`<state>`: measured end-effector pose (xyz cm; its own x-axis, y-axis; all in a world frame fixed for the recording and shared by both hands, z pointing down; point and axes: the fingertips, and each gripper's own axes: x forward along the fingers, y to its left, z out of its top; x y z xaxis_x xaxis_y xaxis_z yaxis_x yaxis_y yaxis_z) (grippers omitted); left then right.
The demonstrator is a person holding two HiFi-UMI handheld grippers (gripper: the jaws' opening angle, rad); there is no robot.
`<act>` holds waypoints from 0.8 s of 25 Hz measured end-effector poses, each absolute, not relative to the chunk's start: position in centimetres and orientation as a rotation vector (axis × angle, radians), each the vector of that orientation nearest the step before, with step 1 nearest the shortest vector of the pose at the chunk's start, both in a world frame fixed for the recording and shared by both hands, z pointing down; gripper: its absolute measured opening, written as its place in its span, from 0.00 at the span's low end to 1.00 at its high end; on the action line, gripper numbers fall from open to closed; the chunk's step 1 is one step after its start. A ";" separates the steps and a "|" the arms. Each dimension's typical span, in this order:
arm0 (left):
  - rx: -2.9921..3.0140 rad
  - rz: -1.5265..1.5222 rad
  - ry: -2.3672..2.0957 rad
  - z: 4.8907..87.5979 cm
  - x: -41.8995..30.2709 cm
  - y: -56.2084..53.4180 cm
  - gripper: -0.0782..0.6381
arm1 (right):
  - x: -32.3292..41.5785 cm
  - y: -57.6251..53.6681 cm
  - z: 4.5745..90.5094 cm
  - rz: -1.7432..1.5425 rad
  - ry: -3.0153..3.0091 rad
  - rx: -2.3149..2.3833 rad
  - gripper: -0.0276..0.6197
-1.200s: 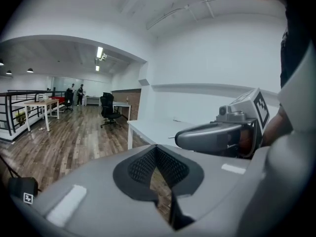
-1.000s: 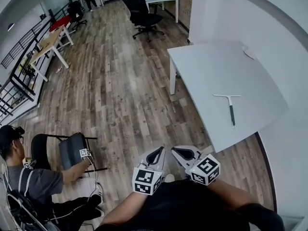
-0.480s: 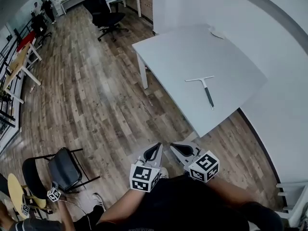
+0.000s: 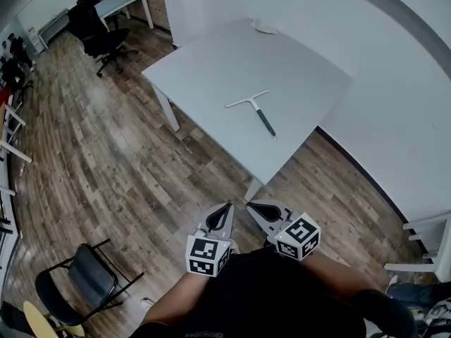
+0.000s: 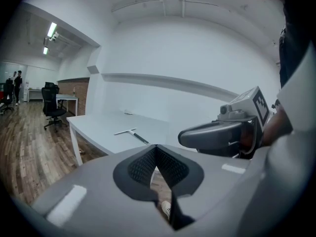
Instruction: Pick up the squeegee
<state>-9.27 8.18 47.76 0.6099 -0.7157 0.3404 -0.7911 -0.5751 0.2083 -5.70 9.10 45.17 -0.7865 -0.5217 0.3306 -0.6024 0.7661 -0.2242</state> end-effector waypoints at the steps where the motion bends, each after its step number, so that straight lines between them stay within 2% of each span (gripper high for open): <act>1: 2.512 0.321 -1.187 47.8 -8.5 8.0 0.12 | -5.0 9.0 45.1 0.472 -2.707 0.905 0.05; 10: 2.605 0.369 -1.029 47.3 -2.6 6.6 0.12 | 0.9 8.5 45.2 0.501 -2.655 1.089 0.05; 20: 2.610 0.403 -0.976 48.1 0.2 5.6 0.12 | 4.2 7.2 45.8 0.546 -2.632 1.162 0.05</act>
<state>0.25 5.60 48.08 0.7261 -0.5799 0.3694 -0.6716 -0.7132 0.2006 4.16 7.21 45.82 -0.6660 -0.6661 0.3360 -0.7447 0.6199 -0.2472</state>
